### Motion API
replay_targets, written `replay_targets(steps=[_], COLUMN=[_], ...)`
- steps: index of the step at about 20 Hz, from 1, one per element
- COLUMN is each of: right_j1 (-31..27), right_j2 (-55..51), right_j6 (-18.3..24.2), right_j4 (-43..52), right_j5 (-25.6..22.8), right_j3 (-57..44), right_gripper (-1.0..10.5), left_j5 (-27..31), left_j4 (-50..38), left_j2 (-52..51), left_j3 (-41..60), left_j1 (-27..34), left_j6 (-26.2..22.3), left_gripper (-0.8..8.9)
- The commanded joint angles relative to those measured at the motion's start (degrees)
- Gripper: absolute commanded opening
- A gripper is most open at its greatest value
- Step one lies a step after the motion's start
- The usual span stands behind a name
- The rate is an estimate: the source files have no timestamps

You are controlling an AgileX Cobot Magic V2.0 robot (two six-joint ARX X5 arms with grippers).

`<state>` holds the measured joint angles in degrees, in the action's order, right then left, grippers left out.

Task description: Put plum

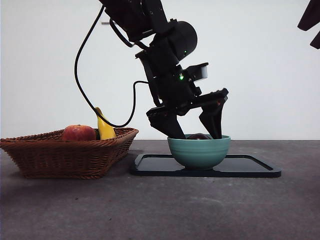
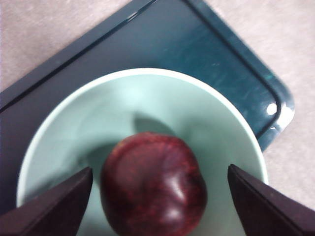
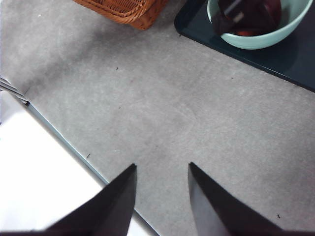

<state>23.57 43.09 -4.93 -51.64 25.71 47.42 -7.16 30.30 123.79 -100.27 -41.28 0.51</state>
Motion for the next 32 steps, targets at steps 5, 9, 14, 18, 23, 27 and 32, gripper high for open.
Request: replay_targets(steps=[5,9,14,18,23,27,32], right_j1=[0.3,0.3,0.3,0.3,0.3,0.3,0.3], right_j2=[0.2,0.2,0.2,0.2,0.2,0.2,-0.6], right_j6=[0.5,0.8,0.9,0.9,0.9,0.9,0.9], right_j4=[0.3,0.3,0.3,0.3,0.3,0.3,0.3], right_j5=[0.2,0.2,0.2,0.2,0.2,0.2,-0.3], right_j3=[0.4,0.4,0.4,0.4,0.4,0.4,0.4], right_gripper=[1.7,1.7,1.7,1.7,1.7,1.7,1.7], left_j5=[1.6,1.6,1.6,1.6,1.6,1.6,1.6], left_j4=[0.0,1.0,1.5,1.4,2.5,7.6,16.7], left_j2=[1.6,1.8,1.8,1.8,1.7,1.7,1.6], left_j3=[-1.7,-1.7,-1.7,-1.7,-3.4,-10.3,-23.4], left_j1=[-0.9,-1.1,-1.6,-1.6,-1.3,-0.9,0.5], left_j6=[-1.4,-1.6,-2.0,-2.0,-2.0,-2.0,-2.0], left_gripper=[3.63,3.06,2.43,2.09,2.11,2.13,2.13])
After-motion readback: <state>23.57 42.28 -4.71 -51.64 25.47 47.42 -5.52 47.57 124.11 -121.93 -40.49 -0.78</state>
